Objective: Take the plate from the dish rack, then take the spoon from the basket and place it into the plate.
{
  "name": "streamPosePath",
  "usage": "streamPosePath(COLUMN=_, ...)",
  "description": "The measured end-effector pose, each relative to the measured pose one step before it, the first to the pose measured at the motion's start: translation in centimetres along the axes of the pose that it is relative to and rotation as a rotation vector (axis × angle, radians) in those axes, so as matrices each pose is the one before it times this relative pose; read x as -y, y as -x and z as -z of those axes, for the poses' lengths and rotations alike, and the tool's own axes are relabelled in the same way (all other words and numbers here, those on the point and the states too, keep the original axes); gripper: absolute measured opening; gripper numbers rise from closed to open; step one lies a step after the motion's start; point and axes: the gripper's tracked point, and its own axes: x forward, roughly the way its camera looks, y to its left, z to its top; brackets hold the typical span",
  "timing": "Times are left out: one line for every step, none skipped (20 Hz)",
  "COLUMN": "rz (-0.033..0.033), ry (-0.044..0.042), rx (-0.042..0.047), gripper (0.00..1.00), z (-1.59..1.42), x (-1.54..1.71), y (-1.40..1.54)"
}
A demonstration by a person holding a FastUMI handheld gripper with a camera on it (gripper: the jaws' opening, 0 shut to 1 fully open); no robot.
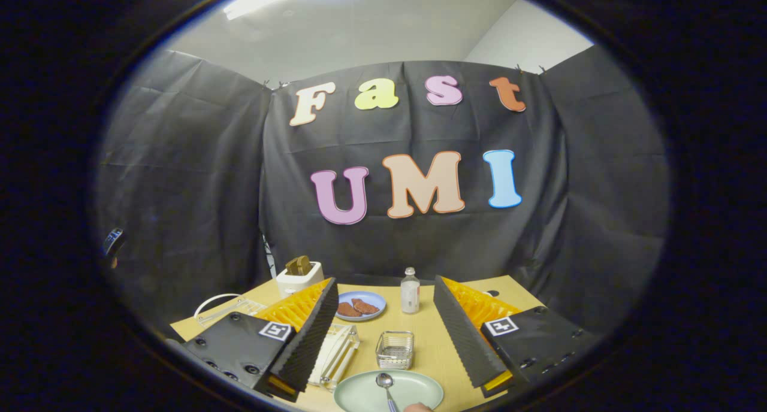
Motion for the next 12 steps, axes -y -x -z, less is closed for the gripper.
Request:
streamPosePath(rz=0.00164, ry=-0.00628, rx=-0.00177, gripper=1.00, z=0.086, x=0.020, y=-0.083)
streamPosePath(rz=0.00023, ry=-0.00566, rx=-0.00337, gripper=1.00, z=0.154, x=-0.014, y=-0.004)
streamPosePath(rz=0.00098, ry=-0.00428, rx=-0.00484, gripper=1.00, z=0.105, x=0.009, y=0.005)
streamPosePath(rz=-0.00054, ry=-0.00406, rx=-0.00340, gripper=1.00, z=0.096, x=-0.026, y=-0.047)
streamPosePath(rz=0.00123, ry=-0.00226, rx=-0.00347, gripper=1.00, z=0.105, x=-0.027, y=0.031)
streamPosePath(rz=0.00094, ry=-0.00247, rx=-0.00143, gripper=1.00, z=0.076, x=-0.001, y=0.023)
streamPosePath(rz=0.00052, ry=-0.00266, rx=-0.00213, gripper=1.00, z=0.139, x=-0.009, y=0.012)
streamPosePath(rz=-0.00076, ry=-0.00360, rx=-0.00431, gripper=1.00, z=0.104, x=-0.031, y=0.005)
streamPosePath(rz=0.00001, ry=-0.00529, rx=-0.00394, gripper=1.00, z=0.180, x=0.020, y=-0.007)
streamPosePath(rz=0.00155, ry=-0.00457, rx=-0.00008, gripper=1.00, z=-0.072, x=0.107, y=0.043)
streamPosePath(rz=0.00130, ry=-0.00402, rx=-0.00043, gripper=1.00, z=-0.075, x=0.062, y=-0.023)
streamPosePath(rz=0.00130, ry=-0.00245, rx=0.00203, gripper=1.00, z=-0.057, x=0.001, y=0.000)
